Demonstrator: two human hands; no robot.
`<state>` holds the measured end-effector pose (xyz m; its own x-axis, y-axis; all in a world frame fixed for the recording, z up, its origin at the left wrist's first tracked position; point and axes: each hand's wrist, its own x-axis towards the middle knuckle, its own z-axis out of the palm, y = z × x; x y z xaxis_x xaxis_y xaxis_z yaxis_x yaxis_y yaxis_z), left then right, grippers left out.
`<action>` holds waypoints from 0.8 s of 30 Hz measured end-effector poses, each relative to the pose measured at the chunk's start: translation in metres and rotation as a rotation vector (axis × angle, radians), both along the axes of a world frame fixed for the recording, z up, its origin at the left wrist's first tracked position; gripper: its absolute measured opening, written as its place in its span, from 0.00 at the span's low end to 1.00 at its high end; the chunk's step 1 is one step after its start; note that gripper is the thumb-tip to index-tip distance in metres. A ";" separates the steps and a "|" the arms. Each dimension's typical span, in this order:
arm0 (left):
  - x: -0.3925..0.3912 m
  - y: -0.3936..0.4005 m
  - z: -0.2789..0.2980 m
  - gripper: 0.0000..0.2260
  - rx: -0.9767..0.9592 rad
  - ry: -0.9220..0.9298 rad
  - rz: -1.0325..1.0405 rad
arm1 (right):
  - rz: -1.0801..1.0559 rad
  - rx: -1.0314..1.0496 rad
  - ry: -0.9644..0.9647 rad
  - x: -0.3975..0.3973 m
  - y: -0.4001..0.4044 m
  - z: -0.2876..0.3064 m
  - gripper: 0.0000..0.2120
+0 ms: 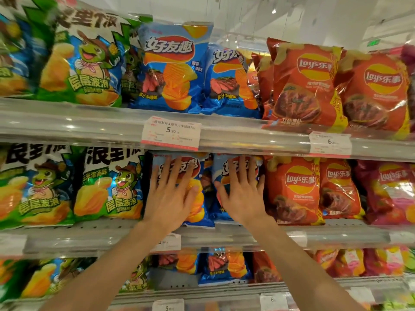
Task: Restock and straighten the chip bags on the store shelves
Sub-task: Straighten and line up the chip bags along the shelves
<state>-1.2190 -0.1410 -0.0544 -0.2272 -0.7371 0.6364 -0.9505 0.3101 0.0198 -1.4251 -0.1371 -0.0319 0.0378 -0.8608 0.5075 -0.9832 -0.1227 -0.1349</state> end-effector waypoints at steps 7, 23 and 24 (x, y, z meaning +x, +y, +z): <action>-0.004 -0.008 0.000 0.28 0.015 -0.064 0.027 | -0.004 -0.015 0.096 -0.004 -0.007 -0.014 0.34; -0.004 -0.007 0.000 0.31 0.022 -0.041 0.044 | 0.119 0.002 0.098 -0.021 -0.012 -0.017 0.33; -0.003 -0.006 -0.001 0.31 0.010 -0.031 0.046 | 0.107 -0.010 0.093 -0.021 -0.011 -0.018 0.33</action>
<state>-1.2221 -0.1470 -0.0550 -0.2124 -0.7535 0.6222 -0.9640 0.2658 -0.0072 -1.4464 -0.1478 -0.0494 0.1759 -0.8443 0.5062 -0.9727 -0.2281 -0.0424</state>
